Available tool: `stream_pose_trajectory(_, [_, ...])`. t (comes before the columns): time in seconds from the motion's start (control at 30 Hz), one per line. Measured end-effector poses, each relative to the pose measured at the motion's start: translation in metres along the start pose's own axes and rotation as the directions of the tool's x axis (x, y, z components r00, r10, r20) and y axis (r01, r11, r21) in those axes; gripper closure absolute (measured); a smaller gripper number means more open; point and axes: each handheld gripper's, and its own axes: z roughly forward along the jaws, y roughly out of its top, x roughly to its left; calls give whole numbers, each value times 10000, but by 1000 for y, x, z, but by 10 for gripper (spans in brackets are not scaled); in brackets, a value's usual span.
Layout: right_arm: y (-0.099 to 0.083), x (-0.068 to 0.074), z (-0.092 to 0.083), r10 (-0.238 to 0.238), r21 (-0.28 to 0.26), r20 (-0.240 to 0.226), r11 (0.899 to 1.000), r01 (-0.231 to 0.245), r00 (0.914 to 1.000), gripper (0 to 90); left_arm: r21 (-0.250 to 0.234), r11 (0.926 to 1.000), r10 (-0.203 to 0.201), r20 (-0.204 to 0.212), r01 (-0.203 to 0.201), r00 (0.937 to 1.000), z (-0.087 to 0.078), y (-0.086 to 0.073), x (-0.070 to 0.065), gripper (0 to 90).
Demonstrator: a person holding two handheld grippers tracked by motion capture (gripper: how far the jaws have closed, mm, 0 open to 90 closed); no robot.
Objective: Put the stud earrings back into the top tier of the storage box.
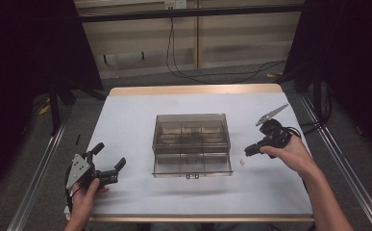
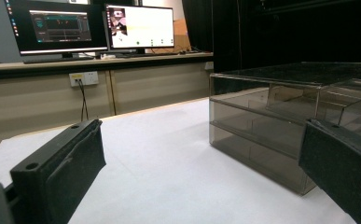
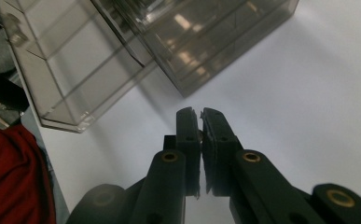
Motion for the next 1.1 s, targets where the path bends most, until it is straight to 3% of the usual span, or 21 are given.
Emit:
stream_pose_trajectory(0.07, [1,3,-6,-365,-425,19,9984,366,9993,864,1,10000,21,11,-21,10000,0,0,0,4])
stream_pose_trajectory(0.17, [3,6,-10,-646,-584,81,9962,649,9979,864,5,10000,1,-6,-1,10000,0,0,0,4])
stream_pose_trajectory(0.53, [20,20,-20,-1225,-1139,-243,9863,1190,9922,864,3,10000,6,-6,-6,10000,0,0,0,4])
stream_pose_trajectory(0.9, [58,41,-14,-1999,-1031,-398,9754,1950,9790,864,-5,10000,22,16,-22,10000,0,0,0,5])
stream_pose_trajectory(1.1, [81,55,1,-2553,-676,-557,9655,2514,9653,864,3,10000,1,2,-1,10000,0,0,0,4])
